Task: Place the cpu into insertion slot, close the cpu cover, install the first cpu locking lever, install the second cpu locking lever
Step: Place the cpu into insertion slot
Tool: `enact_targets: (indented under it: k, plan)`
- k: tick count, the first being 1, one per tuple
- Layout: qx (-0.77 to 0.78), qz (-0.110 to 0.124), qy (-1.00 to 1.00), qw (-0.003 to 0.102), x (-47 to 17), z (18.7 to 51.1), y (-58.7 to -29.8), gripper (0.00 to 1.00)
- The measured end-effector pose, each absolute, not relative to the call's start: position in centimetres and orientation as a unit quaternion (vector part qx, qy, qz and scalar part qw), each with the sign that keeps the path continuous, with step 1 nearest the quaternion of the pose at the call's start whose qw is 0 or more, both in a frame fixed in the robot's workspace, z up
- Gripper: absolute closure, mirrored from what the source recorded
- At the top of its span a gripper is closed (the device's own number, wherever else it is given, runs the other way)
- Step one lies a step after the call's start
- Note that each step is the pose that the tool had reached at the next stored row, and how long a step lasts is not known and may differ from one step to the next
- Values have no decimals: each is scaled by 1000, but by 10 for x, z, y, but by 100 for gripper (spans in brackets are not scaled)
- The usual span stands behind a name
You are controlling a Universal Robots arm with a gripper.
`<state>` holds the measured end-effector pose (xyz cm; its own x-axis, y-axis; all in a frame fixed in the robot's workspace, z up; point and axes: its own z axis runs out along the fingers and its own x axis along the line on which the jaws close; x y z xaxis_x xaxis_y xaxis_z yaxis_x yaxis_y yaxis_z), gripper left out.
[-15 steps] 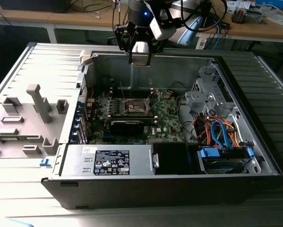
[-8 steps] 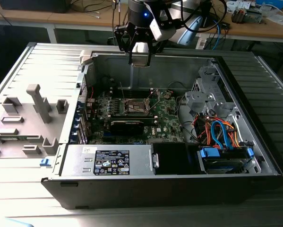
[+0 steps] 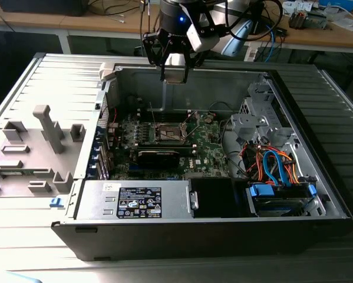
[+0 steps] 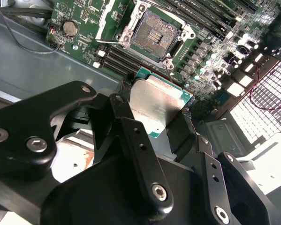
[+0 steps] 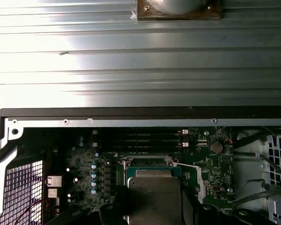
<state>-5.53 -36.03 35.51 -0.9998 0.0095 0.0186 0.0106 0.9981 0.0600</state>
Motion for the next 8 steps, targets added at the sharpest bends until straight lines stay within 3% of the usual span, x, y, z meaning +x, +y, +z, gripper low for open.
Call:
enact_targets:
  k: [8]
  plan:
    - [-5, -30, -999, 9, -55, 352, -360, 45]
